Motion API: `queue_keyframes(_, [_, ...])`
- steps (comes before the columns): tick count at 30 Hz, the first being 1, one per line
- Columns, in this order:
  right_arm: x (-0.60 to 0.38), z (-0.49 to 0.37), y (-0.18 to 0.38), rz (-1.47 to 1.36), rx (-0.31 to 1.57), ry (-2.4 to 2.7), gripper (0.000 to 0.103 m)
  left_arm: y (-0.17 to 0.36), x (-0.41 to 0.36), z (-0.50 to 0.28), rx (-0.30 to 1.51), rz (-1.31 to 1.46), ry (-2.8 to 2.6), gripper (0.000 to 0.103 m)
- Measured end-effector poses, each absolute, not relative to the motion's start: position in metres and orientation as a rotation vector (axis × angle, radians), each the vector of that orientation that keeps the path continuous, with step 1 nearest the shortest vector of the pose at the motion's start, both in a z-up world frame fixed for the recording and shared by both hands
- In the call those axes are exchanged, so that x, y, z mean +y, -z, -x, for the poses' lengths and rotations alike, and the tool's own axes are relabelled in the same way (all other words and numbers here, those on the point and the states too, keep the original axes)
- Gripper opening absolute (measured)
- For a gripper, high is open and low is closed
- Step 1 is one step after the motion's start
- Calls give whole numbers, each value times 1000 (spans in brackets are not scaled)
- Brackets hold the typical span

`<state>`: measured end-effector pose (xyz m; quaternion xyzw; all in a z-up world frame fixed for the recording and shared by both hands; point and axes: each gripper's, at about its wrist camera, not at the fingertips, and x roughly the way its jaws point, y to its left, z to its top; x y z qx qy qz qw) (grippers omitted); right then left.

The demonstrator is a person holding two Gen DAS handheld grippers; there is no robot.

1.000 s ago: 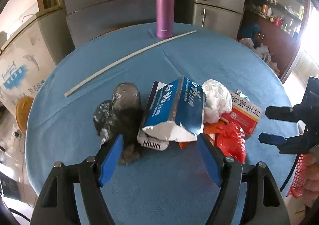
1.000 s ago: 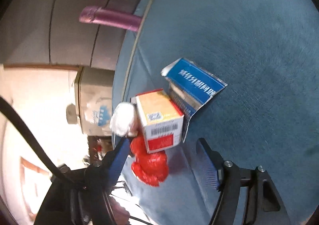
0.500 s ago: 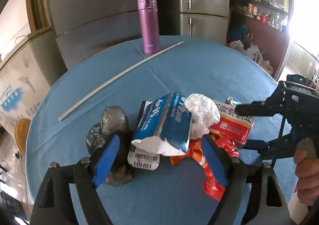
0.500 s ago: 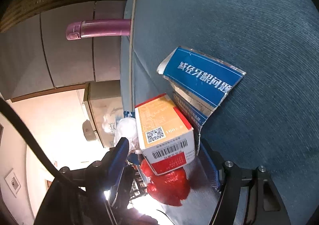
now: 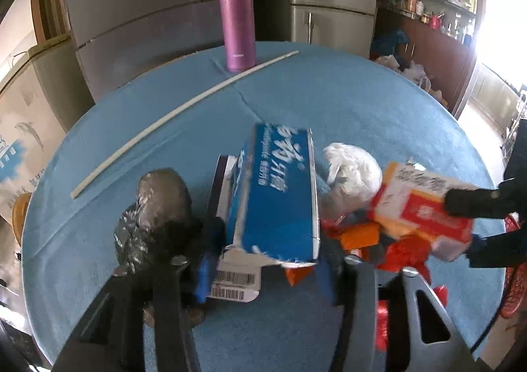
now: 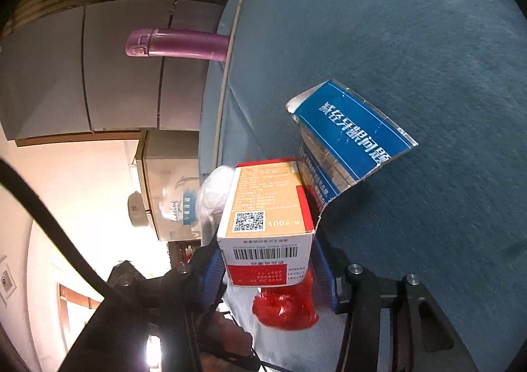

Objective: Collect trash
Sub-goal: 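Grasp the blue toothpaste box with the left tool while the right tool grasps the medicine box, then carry the medicine box to the red basket with the right tool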

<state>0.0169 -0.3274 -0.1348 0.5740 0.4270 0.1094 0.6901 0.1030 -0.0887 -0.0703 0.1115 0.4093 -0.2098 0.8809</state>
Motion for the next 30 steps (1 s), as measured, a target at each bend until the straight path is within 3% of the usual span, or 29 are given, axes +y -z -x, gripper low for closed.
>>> queue_keyframes(4, [-330,-6,131,-1289,945,-250,52,68,-80,-98,855,-207,448,43])
queue_keyframes(19, [-337,41,101,-1179,896,-288,52,16,-76,-3,759,-155,560,43])
queue_keyframes(30, [-323,49,129,-1306,987,-405,53,13,-82,32,776,-132,563,43])
